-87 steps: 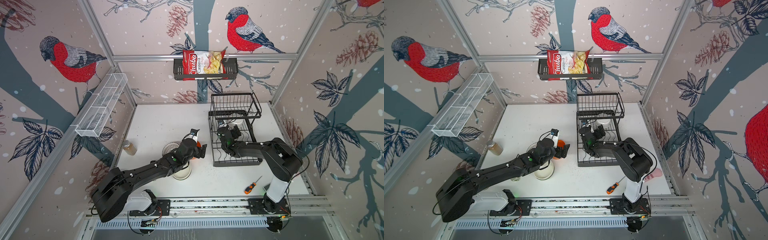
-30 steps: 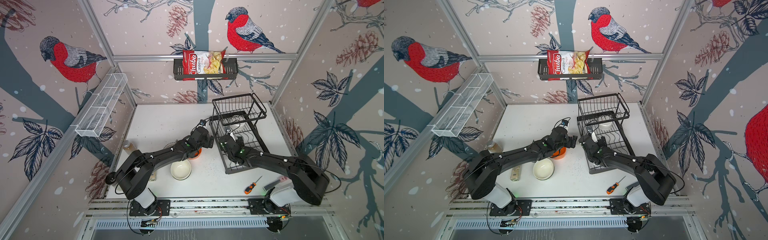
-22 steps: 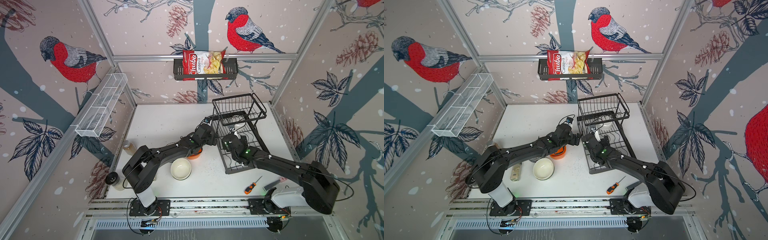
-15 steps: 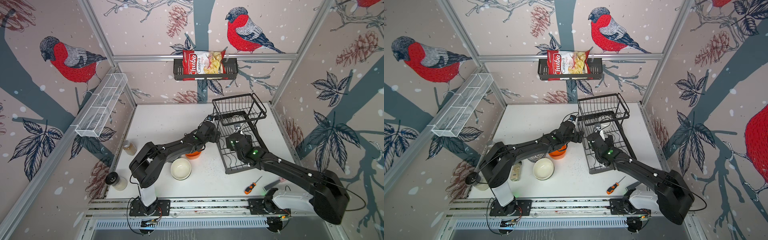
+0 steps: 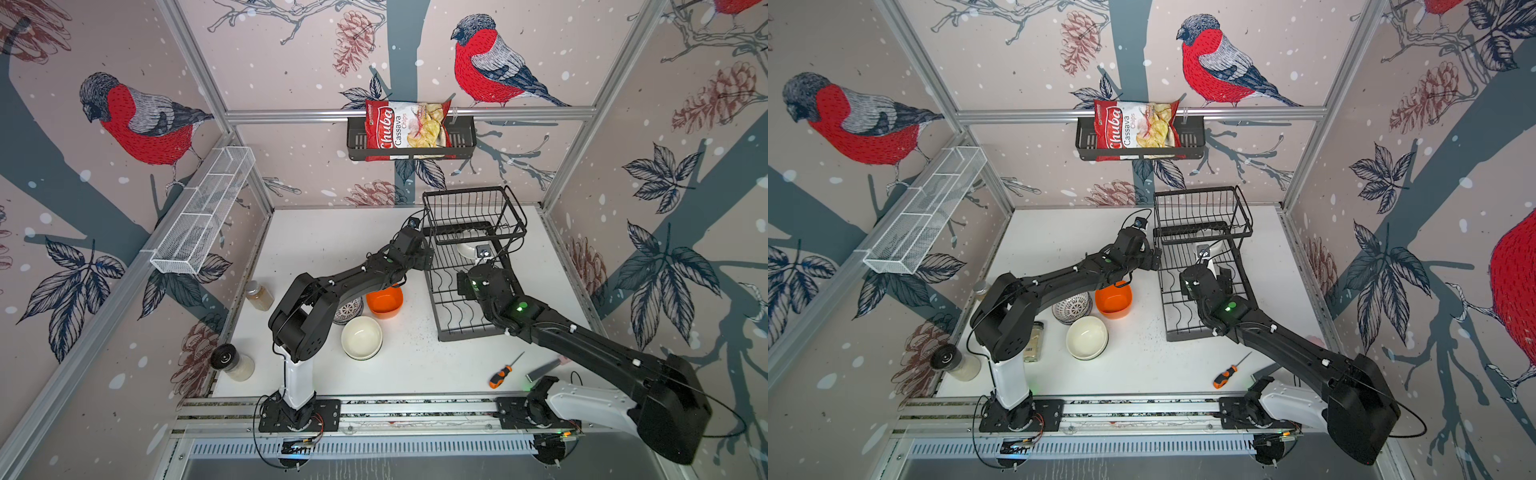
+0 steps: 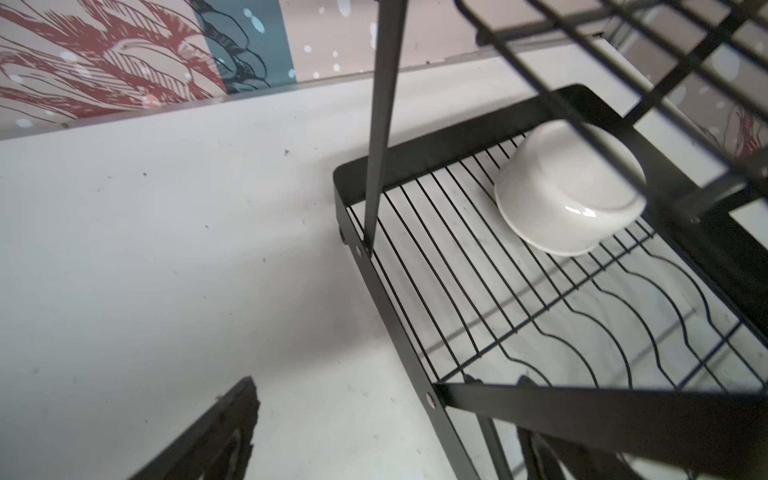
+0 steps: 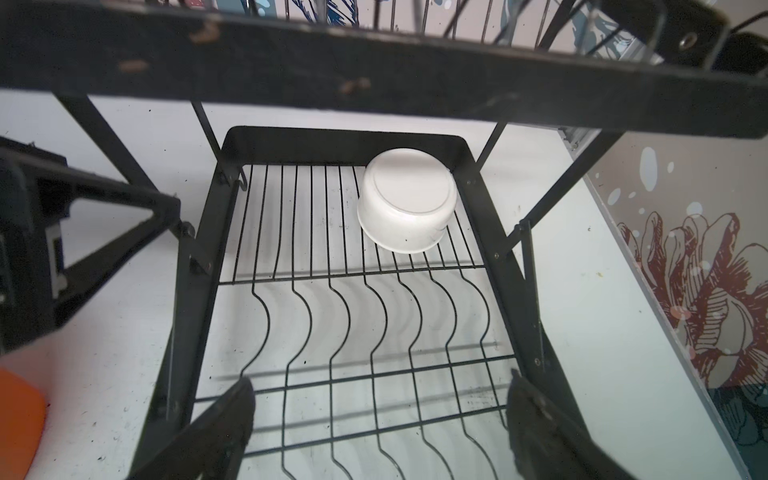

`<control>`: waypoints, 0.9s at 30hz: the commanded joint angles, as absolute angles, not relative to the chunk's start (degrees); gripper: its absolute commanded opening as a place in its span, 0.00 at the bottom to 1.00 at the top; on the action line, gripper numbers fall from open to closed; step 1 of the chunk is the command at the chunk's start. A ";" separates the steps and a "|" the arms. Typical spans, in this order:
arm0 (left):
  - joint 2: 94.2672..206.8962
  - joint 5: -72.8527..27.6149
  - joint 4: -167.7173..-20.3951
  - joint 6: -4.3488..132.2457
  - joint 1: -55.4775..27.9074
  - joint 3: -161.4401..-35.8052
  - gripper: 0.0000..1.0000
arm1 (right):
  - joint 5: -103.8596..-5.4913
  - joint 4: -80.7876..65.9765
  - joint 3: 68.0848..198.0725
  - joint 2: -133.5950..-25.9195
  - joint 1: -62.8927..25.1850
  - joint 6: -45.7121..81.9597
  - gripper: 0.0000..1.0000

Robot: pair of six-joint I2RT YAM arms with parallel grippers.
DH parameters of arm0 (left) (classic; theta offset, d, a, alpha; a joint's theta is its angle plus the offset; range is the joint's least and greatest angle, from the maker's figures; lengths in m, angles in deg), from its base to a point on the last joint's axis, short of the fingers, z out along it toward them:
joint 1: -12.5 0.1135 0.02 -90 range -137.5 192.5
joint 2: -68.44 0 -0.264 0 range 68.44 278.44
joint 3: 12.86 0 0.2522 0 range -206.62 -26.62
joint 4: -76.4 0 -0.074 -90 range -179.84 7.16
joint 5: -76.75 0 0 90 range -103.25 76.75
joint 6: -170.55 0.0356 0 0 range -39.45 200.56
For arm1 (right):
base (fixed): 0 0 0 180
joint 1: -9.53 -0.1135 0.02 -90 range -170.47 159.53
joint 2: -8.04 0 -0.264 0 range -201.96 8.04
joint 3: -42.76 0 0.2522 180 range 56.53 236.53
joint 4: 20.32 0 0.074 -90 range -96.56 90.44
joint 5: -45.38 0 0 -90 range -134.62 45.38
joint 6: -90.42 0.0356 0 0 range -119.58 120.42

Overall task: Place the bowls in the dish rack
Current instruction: 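Raise the right gripper out of the rack while the left gripper draws back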

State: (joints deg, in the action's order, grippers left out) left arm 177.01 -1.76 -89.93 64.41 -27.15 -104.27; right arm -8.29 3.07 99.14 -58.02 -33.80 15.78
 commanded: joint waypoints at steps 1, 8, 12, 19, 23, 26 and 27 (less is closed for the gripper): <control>177.64 -1.01 -89.88 65.75 -25.59 -106.25 0.94 | -9.08 2.67 99.02 -58.14 -33.48 16.51 0.94; 180.61 -1.71 -87.70 67.37 -22.77 -110.67 0.94 | -10.76 3.06 99.99 -59.08 -32.88 16.85 0.94; 181.40 -1.84 -86.76 67.68 -22.12 -111.75 0.94 | -11.89 4.05 101.59 -60.10 -32.75 17.37 0.93; 178.03 -3.48 -87.51 67.14 -22.14 -108.74 0.94 | -14.39 6.73 106.10 -62.82 -32.57 19.02 0.93; 176.01 -5.44 -86.26 66.50 -22.16 -107.09 0.94 | -16.01 7.67 108.28 -63.50 -32.56 19.91 0.93; 174.13 -7.48 -85.55 66.69 -22.20 -105.37 0.94 | -17.25 8.20 109.54 -65.97 -32.66 20.10 0.93; 173.33 -7.99 -85.89 66.42 -22.14 -104.37 0.94 | -17.53 8.27 109.82 -66.36 -32.74 20.00 0.93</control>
State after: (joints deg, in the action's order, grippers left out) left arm 174.87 -5.74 -86.57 66.91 -22.22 -105.67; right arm -16.13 7.42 108.93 -65.80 -32.58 18.82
